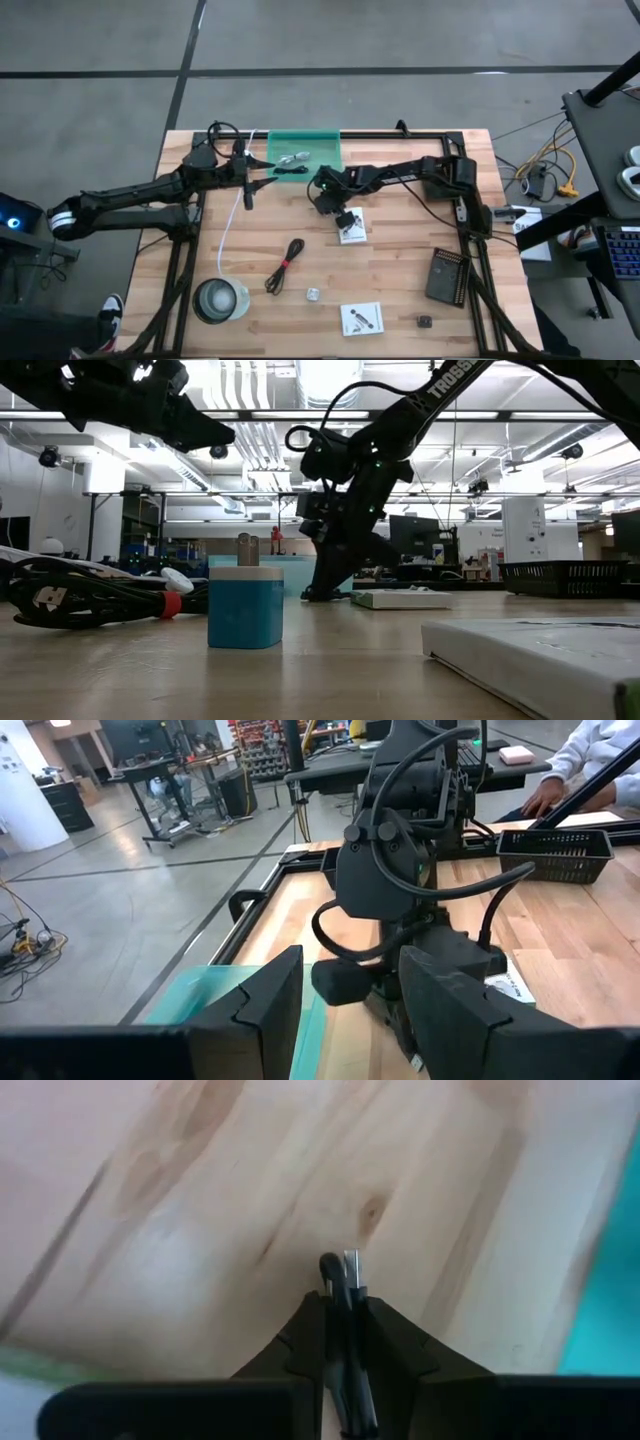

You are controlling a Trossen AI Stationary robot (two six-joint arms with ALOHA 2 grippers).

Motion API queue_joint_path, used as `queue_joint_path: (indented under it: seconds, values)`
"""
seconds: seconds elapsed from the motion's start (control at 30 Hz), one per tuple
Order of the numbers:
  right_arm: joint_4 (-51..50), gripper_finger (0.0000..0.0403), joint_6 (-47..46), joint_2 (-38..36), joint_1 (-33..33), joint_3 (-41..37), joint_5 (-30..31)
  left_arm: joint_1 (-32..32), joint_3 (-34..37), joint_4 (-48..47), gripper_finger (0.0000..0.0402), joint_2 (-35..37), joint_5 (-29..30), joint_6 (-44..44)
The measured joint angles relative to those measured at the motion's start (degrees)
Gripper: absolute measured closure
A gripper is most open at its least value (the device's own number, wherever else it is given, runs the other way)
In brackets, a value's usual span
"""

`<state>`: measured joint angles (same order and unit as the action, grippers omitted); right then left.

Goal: Pick and place items into bin
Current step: Put the top black charger cable into the blue bin

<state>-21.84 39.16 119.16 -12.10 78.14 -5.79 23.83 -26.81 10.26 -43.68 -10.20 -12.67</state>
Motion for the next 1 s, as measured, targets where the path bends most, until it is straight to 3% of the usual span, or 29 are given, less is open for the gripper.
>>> queue_joint_path:
  seconds: [0.13, 0.3, 0.57, 0.73, 0.87, 1.0]
  values:
    - [-0.28, 0.0368, -1.57, -3.34, 0.05, -0.24, -0.65, -0.01, 0.0, 0.0, 0.0249, 0.06, 0.0, 0.28]
    - [2.39, 0.0368, -3.06, -9.14, -0.02, -0.04, -8.63, -0.01, 0.0, 0.07, 0.0249, 0.33, 0.0, 0.28]
    - [20.06, 0.0368, -9.42, -13.0, -2.52, 0.01, -10.8, -0.01, 0.0, 0.0, 0.0249, 0.22, -0.01, 0.33]
    - [28.93, 0.0365, -17.0, -11.34, -5.5, -0.06, -9.56, -0.01, 0.0, -0.07, 0.0249, 0.56, 0.0, 0.33]
    - [28.63, 0.0367, -21.17, -10.07, -8.26, -0.12, -4.88, -0.01, -0.02, -0.12, 0.0249, 0.74, -0.01, 0.35]
    - [30.17, 0.0366, -24.62, -8.41, -10.49, -0.12, -4.3, -0.01, -0.02, -0.13, 0.0249, 0.76, 0.0, 0.35]
